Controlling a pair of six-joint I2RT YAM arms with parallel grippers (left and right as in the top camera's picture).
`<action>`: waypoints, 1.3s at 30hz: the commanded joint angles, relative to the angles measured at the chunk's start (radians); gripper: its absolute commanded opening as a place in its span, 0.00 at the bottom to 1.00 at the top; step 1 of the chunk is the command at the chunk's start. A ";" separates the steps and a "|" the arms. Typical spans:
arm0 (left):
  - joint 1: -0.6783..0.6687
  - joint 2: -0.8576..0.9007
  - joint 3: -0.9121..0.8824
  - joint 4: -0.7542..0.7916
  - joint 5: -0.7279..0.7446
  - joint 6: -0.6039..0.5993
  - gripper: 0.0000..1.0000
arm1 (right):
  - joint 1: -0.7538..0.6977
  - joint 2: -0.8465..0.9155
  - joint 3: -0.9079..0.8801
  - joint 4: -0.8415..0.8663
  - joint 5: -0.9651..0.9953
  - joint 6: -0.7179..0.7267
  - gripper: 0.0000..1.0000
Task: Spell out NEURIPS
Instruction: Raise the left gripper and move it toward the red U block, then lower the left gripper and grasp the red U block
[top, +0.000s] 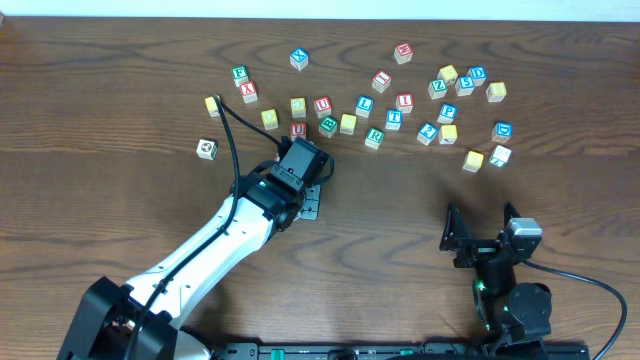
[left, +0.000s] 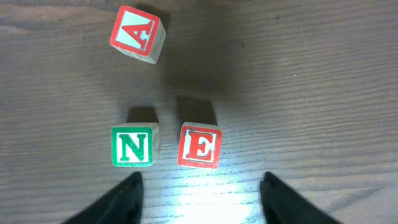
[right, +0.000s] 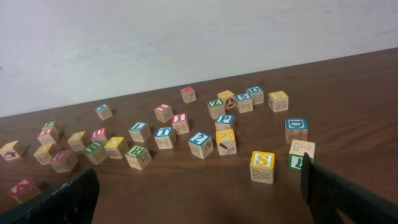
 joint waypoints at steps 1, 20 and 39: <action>0.001 -0.006 0.039 0.001 0.001 0.013 0.63 | -0.003 -0.005 -0.001 -0.004 -0.002 0.011 0.99; 0.153 0.336 0.742 -0.405 -0.016 0.112 0.69 | -0.003 -0.005 -0.001 -0.004 -0.002 0.011 0.99; 0.186 0.654 0.888 -0.423 0.083 0.128 0.69 | -0.003 -0.005 -0.001 -0.004 -0.002 0.011 0.99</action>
